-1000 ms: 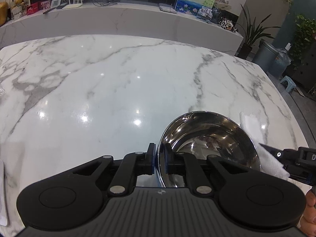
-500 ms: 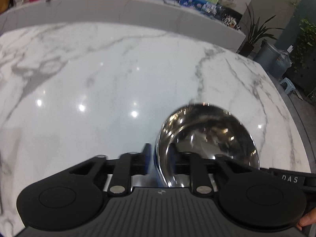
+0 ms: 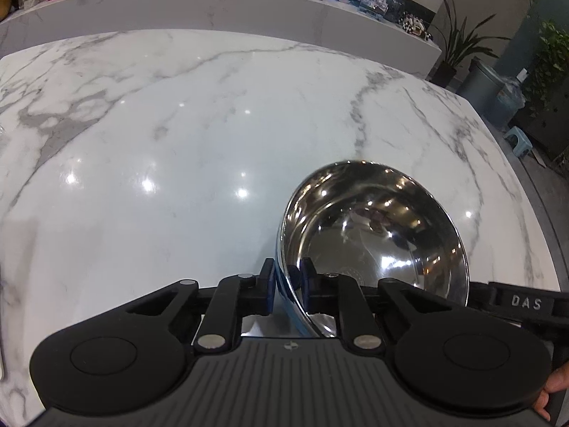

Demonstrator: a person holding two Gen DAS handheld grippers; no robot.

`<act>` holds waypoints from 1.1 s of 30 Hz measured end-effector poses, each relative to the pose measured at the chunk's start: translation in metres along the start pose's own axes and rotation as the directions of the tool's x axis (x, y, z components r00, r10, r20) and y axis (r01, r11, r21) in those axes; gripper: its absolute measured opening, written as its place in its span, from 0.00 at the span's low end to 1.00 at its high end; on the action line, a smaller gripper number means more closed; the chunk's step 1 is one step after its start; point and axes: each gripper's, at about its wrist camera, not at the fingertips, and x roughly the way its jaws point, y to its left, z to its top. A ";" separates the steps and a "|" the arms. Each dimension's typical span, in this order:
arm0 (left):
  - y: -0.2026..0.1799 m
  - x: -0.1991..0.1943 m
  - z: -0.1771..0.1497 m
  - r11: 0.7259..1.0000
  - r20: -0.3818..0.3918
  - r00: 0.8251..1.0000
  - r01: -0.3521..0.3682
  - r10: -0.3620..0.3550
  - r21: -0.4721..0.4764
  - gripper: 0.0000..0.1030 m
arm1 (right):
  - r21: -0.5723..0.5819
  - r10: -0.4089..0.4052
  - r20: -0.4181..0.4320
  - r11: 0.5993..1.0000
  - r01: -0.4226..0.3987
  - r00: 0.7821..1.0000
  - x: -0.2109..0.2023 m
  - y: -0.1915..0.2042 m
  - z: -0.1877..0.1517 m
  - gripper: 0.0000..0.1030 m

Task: Clean bowl
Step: 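Keep rubbing the cloth over the bowl's blue outer wall with the right gripper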

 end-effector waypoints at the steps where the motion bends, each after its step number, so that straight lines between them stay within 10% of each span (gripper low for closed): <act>1: 0.000 0.001 0.001 1.000 0.003 1.000 -0.001 0.001 -0.002 0.12 | 0.001 0.002 0.008 1.000 -0.002 1.000 -0.001 0.000 0.001 0.11; 12: -0.002 0.007 0.013 1.000 0.052 0.998 -0.020 0.021 -0.006 0.12 | 0.040 0.158 0.185 0.985 -0.168 0.970 -0.036 -0.007 0.008 0.11; 33: -0.006 0.008 0.012 0.999 0.062 0.997 -0.043 0.042 0.018 0.13 | -0.063 -0.025 0.023 0.998 0.026 0.999 0.006 0.011 -0.005 0.11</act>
